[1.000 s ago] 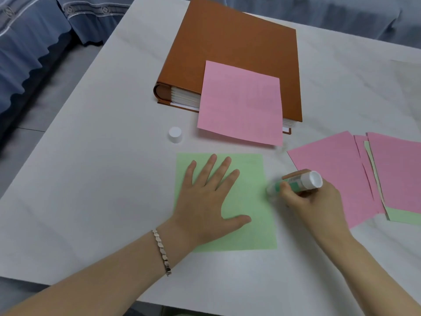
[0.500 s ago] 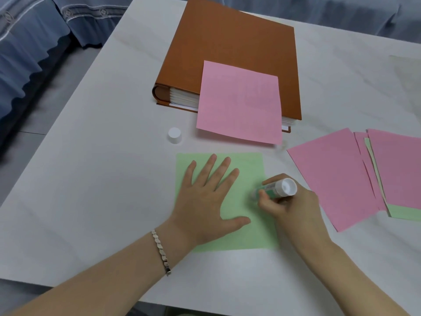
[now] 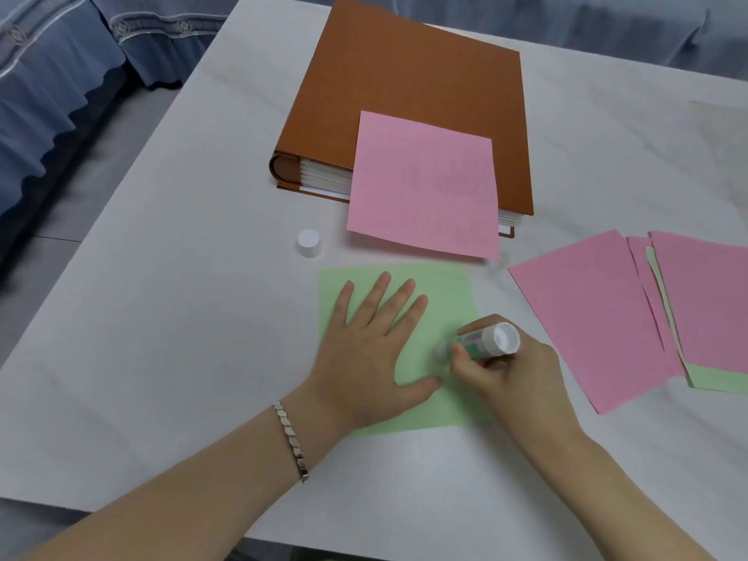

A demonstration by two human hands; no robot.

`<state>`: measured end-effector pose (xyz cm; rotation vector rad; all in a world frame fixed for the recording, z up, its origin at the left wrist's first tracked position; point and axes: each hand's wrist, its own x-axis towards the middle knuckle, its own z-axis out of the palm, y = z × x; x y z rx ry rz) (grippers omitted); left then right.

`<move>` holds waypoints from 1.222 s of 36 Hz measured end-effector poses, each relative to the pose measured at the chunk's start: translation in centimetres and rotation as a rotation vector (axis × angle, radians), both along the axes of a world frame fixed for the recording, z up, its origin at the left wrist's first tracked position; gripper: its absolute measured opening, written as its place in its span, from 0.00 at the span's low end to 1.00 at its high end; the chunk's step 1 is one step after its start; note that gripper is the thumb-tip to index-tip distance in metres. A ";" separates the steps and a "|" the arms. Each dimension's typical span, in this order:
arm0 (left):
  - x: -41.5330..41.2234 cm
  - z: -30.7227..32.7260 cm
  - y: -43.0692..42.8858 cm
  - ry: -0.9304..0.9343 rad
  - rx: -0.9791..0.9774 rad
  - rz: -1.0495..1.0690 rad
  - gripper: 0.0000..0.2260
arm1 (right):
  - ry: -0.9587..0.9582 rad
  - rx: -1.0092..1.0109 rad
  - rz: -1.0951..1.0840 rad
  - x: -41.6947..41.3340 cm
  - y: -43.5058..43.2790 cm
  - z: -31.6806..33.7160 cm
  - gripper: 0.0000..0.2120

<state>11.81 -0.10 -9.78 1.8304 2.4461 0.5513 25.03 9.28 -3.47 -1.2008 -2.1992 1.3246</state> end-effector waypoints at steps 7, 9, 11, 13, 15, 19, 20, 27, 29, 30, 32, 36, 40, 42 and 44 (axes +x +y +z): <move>-0.1 0.0 -0.2 0.006 0.016 -0.010 0.37 | -0.027 0.011 -0.004 0.3 0.4 -0.4 0.06; -0.1 0.0 -0.2 0.005 0.003 -0.012 0.37 | -0.019 0.010 -0.038 0.7 0.8 -0.3 0.06; -0.2 0.1 -0.1 0.008 -0.020 -0.015 0.37 | -0.010 0.004 -0.074 1.0 1.3 -0.1 0.07; -0.2 0.2 -0.2 0.012 -0.039 -0.016 0.37 | -0.020 0.018 -0.095 1.5 1.7 0.1 0.08; -0.2 0.3 -0.2 0.017 -0.055 -0.020 0.38 | -0.038 0.037 -0.108 1.8 2.0 0.2 0.09; -0.2 0.3 -0.3 0.024 -0.095 -0.029 0.40 | -0.011 0.057 -0.141 2.0 1.6 0.5 0.08; -0.3 0.3 -0.3 0.030 -0.103 -0.032 0.41 | 0.008 0.041 -0.131 1.9 1.2 0.6 0.08; -0.4 0.3 -0.4 0.043 -0.128 -0.066 0.45 | -0.027 0.011 0.033 1.2 -0.9 -0.2 0.07; -0.4 0.4 -0.4 0.045 -0.133 -0.067 0.45 | -0.021 -0.005 0.019 1.3 -0.9 -0.2 0.08; -0.4 0.4 -0.5 0.047 -0.133 -0.068 0.45 | -0.019 -0.014 0.015 1.4 -0.8 -0.2 0.08; -0.4 0.5 -0.5 0.049 -0.138 -0.069 0.45 | -0.013 -0.031 0.000 1.8 -0.6 -0.2 0.07; -0.5 0.5 -0.6 0.051 -0.154 -0.071 0.45 | -0.026 -0.047 -0.066 2.6 0.2 0.1 0.07; -0.5 0.4 -0.6 0.048 -0.168 -0.069 0.45 | -0.063 0.013 -0.101 3.2 1.1 0.4 0.08; -0.5 0.4 -0.6 0.053 -0.175 -0.069 0.45 | -0.061 0.041 -0.120 3.5 1.3 0.6 0.09; -0.5 0.4 -0.6 0.060 -0.175 -0.068 0.45 | -0.032 0.034 -0.135 3.5 1.2 0.8 0.09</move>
